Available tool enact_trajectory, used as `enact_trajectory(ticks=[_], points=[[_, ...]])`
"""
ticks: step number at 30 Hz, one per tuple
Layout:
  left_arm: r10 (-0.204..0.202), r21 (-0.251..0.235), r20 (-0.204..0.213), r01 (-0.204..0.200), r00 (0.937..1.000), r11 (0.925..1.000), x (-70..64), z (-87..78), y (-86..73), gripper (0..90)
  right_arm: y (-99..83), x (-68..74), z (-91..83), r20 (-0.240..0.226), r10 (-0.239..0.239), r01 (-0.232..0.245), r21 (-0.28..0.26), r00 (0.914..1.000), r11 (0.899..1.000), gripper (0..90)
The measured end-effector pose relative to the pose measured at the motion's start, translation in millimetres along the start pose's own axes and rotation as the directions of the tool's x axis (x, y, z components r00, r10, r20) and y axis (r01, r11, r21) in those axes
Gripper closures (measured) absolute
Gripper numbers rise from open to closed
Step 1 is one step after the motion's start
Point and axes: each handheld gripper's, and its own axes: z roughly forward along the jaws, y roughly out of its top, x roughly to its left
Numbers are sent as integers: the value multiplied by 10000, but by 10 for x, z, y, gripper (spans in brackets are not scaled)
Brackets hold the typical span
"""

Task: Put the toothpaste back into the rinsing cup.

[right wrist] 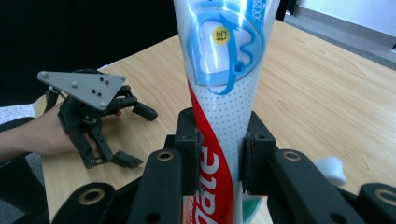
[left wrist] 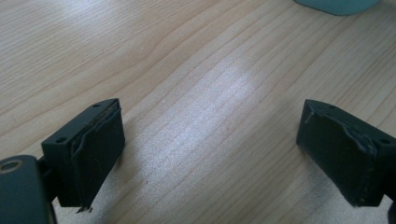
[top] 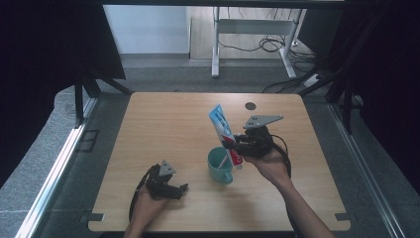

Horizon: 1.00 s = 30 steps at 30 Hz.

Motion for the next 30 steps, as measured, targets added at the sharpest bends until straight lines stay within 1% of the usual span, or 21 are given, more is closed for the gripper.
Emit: enact_trajectory(ticks=[3,11,18,22,30], points=[[-3,1,1,3,10000,10000,0,0,0,77,25,16,48,36,-87,87,-17,10000,10000,717],[-10,-24,-4,10,10000,10000,-1,2,-1,77,67,28,159,93,-142,144,-143,9999,9998,716],[-8,-29,0,8,10000,10000,-1,2,-1,77,103,52,272,200,-323,327,-159,9993,9993,717],[-10,-32,14,10,10000,10000,-1,2,-1,77,77,56,339,241,-385,389,-161,9990,9991,716],[0,-29,15,0,10000,10000,-1,2,-1,77,-35,46,448,270,-390,394,-141,9989,9991,716]])
